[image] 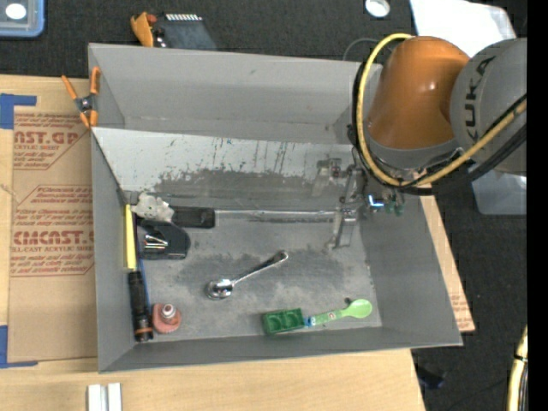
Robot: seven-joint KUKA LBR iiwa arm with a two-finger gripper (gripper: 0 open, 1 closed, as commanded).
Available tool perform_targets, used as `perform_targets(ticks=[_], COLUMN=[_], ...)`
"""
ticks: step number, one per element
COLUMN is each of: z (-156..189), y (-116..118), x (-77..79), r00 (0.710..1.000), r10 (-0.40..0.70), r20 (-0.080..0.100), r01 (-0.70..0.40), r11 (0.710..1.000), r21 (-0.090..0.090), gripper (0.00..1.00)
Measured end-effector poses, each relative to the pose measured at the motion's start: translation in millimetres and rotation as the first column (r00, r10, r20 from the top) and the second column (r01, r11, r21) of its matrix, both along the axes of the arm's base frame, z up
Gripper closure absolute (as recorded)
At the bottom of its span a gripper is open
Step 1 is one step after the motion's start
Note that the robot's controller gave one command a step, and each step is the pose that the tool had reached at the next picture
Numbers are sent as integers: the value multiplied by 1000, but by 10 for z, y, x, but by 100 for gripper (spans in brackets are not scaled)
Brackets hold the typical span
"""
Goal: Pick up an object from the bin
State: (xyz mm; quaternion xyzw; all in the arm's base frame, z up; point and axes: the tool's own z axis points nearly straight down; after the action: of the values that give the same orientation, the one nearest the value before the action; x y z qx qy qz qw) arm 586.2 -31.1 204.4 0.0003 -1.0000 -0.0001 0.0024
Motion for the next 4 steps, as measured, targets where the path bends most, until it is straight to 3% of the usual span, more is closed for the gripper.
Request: perform_targets(ticks=[1,2,3,4], z=[51,-501,-792,-795], y=[1,242,784,1038], x=[13,-41,-224,-181], r00=[1000,981,967,896], r10=[1,194,254,444], r20=[8,8,10,9], r01=[-1,-194,-254,-444], r11=[1000,981,967,896], r21=[0,-1,2,-2], gripper=[0,0,0,0])
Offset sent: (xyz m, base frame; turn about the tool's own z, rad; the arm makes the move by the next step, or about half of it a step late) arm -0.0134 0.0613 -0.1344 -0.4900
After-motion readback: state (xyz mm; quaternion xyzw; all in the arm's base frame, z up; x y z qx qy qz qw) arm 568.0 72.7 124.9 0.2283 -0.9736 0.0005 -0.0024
